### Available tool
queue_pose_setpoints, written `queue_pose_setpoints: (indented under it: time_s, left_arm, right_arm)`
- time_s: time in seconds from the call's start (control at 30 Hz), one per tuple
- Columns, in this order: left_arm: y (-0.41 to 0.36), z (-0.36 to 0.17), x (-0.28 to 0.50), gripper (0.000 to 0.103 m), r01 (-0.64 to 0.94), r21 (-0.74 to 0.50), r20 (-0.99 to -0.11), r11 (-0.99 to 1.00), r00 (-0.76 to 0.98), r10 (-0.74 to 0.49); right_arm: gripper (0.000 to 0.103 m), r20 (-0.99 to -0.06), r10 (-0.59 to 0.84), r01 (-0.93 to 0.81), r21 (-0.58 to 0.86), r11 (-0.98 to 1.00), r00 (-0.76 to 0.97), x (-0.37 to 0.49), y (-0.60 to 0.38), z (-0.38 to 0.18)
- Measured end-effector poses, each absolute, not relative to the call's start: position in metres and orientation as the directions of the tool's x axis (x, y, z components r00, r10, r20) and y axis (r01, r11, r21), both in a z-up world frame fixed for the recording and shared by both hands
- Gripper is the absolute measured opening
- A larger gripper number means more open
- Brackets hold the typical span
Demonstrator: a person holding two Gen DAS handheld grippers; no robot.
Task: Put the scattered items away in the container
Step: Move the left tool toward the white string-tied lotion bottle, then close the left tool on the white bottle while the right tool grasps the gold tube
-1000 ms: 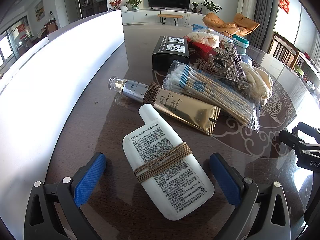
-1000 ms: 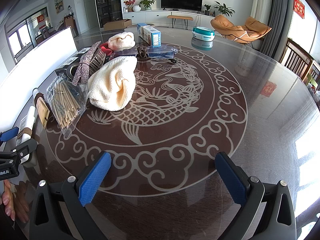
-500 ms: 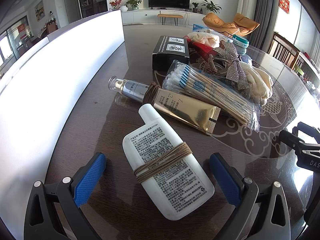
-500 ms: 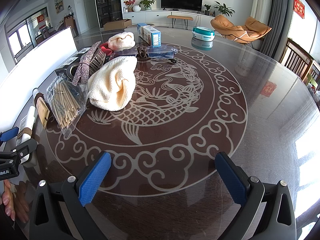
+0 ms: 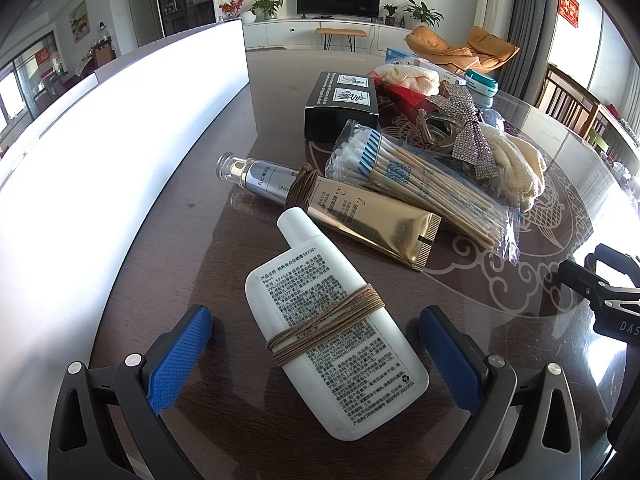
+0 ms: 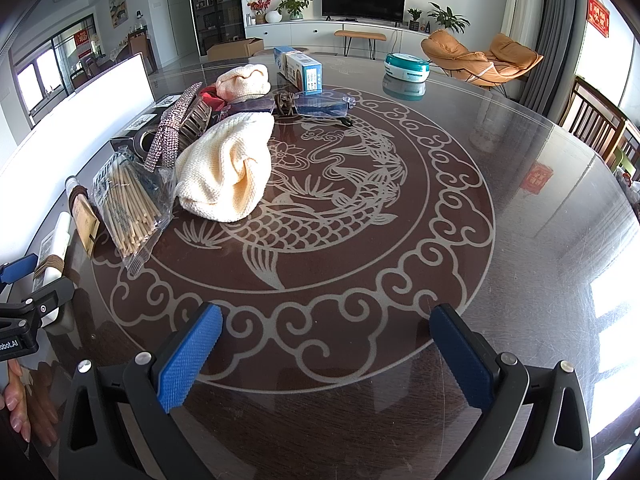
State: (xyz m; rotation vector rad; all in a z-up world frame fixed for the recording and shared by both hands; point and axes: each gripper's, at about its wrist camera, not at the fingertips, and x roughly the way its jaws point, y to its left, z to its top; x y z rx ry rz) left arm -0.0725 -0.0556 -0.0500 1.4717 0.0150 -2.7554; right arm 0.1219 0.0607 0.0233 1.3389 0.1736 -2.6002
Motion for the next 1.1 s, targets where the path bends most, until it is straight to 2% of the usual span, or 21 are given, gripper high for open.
queue_pose_setpoints:
  time_s: [1.1]
  left_arm:
    - [-0.0557, -0.0488, -0.078, 0.103, 0.015, 0.0, -0.837, -1.0, -0.547, -0.008]
  right_arm:
    - [0.103, -0.815, -0.13, 0.235, -0.008, -0.972, -0.565, 0.1219, 0.0608, 0.0232]
